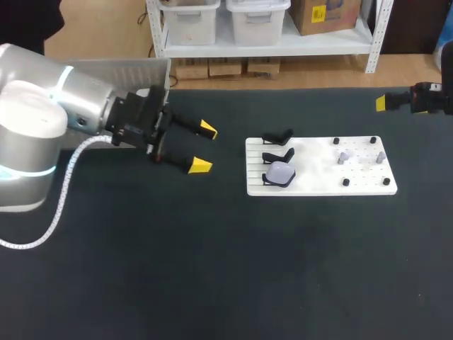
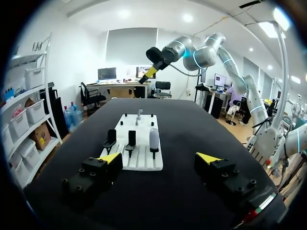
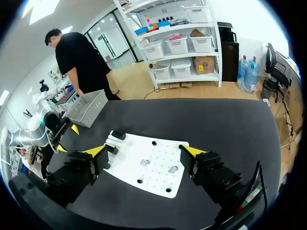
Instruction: Pick up each earbud case from the left stands, insert the matching earbuds, close the lid, and place the case in the box.
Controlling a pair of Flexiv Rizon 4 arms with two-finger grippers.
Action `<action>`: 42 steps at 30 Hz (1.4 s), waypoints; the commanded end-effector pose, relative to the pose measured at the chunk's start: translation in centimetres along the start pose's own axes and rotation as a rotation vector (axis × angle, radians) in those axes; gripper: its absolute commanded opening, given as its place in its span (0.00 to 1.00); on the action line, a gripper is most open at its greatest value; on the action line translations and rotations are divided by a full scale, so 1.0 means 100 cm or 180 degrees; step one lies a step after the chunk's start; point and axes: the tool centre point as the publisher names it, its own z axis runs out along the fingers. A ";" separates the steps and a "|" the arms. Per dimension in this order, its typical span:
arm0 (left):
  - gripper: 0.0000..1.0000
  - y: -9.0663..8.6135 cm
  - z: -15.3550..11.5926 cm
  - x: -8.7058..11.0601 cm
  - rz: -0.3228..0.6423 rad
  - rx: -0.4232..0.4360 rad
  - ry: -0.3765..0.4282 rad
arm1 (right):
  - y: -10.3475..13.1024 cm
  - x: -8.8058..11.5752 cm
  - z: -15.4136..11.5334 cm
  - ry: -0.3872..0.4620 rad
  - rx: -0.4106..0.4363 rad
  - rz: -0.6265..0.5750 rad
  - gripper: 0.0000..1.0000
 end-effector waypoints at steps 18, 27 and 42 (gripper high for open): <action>1.00 -0.018 0.062 0.004 -0.0031 0.0040 -0.0027 | -0.001 0.000 0.001 -0.0002 -0.0007 -0.0002 1.00; 0.70 -0.020 0.077 0.005 0.0022 0.0058 0.0033 | -0.001 0.000 0.001 -0.0002 -0.0007 -0.0002 1.00; 0.76 -0.001 0.095 0.005 0.0038 0.0130 0.0198 | -0.001 0.000 0.001 -0.0002 -0.0007 -0.0002 1.00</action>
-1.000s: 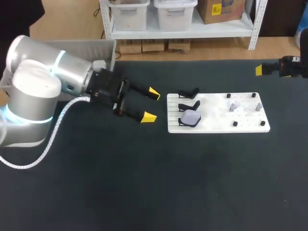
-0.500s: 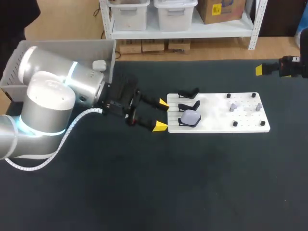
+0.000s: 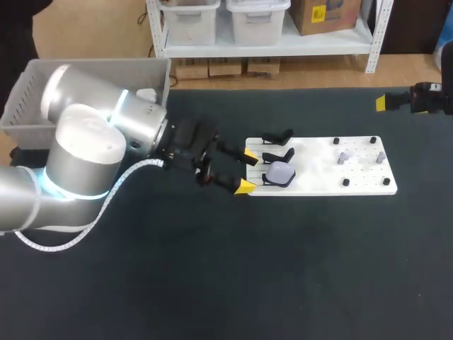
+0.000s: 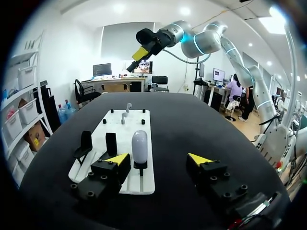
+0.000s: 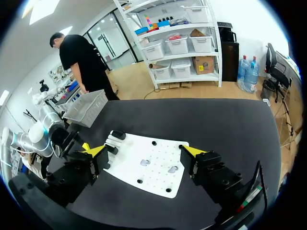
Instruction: Pick up each earbud case from the left stands, insert the matching earbuds, close the lid, and place the case in the box.
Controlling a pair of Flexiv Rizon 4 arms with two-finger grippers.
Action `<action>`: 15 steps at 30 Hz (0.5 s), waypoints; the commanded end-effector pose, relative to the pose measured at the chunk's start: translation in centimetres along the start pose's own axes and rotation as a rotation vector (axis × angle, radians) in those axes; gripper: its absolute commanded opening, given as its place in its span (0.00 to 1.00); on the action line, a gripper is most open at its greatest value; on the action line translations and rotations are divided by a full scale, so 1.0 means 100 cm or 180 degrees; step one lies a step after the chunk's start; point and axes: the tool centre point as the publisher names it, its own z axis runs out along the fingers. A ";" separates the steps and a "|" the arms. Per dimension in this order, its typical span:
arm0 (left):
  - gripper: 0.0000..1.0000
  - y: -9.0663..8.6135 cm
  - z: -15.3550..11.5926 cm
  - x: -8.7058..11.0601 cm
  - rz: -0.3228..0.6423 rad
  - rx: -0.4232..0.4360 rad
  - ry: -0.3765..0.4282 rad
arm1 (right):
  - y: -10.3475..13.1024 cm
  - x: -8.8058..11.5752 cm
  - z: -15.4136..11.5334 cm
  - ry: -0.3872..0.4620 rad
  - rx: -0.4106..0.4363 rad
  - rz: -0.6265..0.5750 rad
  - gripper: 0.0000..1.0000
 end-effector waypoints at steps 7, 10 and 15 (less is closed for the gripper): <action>0.73 0.019 0.017 0.002 -0.0061 0.0106 0.0071 | -0.001 0.000 0.001 -0.0002 -0.0007 -0.0002 1.00; 0.71 0.020 0.021 0.003 -0.0069 0.0114 0.0080 | -0.001 0.000 0.001 -0.0002 -0.0007 -0.0002 1.00; 0.68 0.020 0.025 0.007 -0.0088 0.0098 0.0084 | -0.001 0.000 0.001 -0.0002 -0.0007 -0.0002 1.00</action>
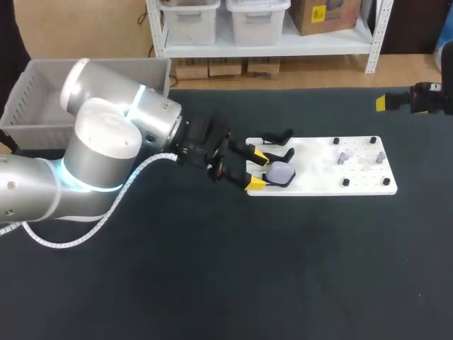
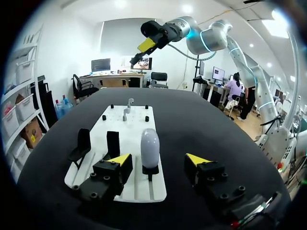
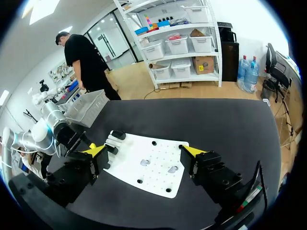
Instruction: Pick up each earbud case from the left stands, insert the matching earbuds, close the lid, and place the case in the box.
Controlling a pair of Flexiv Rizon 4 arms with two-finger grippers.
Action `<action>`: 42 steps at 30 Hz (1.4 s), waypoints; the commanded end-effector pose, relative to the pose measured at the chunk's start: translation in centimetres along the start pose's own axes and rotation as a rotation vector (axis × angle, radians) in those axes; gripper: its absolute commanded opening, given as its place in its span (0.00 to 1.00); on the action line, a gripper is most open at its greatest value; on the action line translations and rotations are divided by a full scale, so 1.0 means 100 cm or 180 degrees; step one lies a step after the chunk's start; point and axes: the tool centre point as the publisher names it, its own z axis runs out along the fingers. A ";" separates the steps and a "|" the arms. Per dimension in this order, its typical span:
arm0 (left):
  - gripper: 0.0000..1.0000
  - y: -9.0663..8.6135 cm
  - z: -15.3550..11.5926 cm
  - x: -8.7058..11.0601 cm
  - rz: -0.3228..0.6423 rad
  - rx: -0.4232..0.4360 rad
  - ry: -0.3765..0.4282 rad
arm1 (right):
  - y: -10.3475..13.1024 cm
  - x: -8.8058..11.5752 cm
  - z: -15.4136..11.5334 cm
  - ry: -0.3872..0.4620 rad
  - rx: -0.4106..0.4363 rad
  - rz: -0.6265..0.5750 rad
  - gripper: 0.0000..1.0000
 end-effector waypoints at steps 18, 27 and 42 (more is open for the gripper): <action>0.48 0.009 0.016 0.004 0.0006 -0.0120 -0.0129 | -0.001 0.000 0.001 -0.0002 -0.0007 -0.0002 1.00; 0.47 0.010 0.021 0.003 0.0014 -0.0109 -0.0171 | -0.001 0.000 0.001 -0.0002 -0.0007 -0.0002 1.00; 0.41 0.013 0.024 0.002 0.0038 -0.0111 -0.0185 | -0.001 0.000 0.001 -0.0002 -0.0007 -0.0002 1.00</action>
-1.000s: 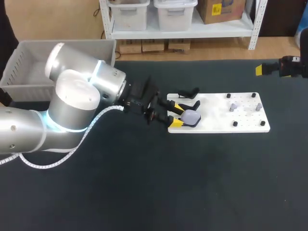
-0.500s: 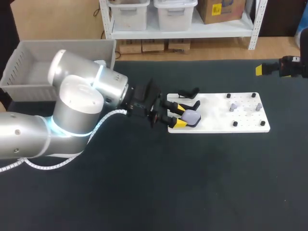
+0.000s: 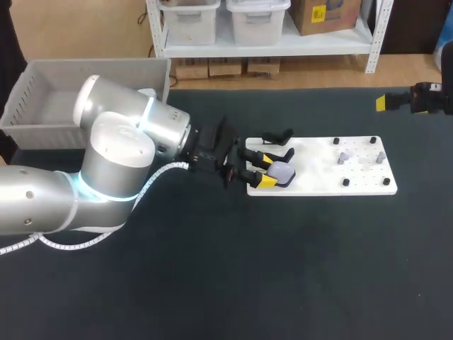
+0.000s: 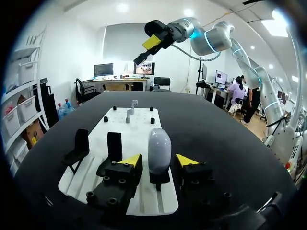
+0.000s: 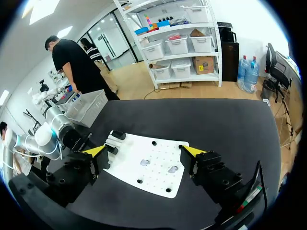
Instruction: Pick up each earbud case from the left stands, insert the matching earbuds, close the lid, and place the case in the box.
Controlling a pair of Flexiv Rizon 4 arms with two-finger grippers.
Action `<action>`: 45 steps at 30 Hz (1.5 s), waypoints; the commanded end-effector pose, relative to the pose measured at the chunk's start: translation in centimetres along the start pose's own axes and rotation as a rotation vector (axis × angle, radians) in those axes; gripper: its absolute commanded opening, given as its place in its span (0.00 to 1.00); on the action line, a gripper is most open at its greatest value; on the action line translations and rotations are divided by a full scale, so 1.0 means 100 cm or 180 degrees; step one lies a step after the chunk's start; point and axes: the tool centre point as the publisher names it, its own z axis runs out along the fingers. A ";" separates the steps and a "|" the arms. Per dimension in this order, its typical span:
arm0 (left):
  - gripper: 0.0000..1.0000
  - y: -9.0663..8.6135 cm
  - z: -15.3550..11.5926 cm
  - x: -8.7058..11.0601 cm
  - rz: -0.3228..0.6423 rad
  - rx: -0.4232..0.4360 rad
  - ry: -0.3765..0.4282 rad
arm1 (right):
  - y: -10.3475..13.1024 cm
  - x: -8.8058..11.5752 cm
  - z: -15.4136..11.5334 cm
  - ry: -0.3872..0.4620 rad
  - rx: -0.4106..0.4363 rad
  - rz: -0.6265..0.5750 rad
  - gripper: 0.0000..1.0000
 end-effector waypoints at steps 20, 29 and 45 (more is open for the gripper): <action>0.00 0.002 0.005 -0.002 0.0051 0.0013 0.0021 | -0.001 0.000 0.001 -0.0002 -0.0007 -0.0002 1.00; 0.00 -0.007 -0.006 -0.010 0.0148 -0.0043 -0.0068 | -0.001 0.000 0.001 -0.0002 -0.0007 -0.0002 1.00; 0.00 -0.018 -0.028 -0.076 0.0547 -0.0086 -0.0824 | -0.001 0.000 0.001 -0.0002 -0.0007 -0.0002 1.00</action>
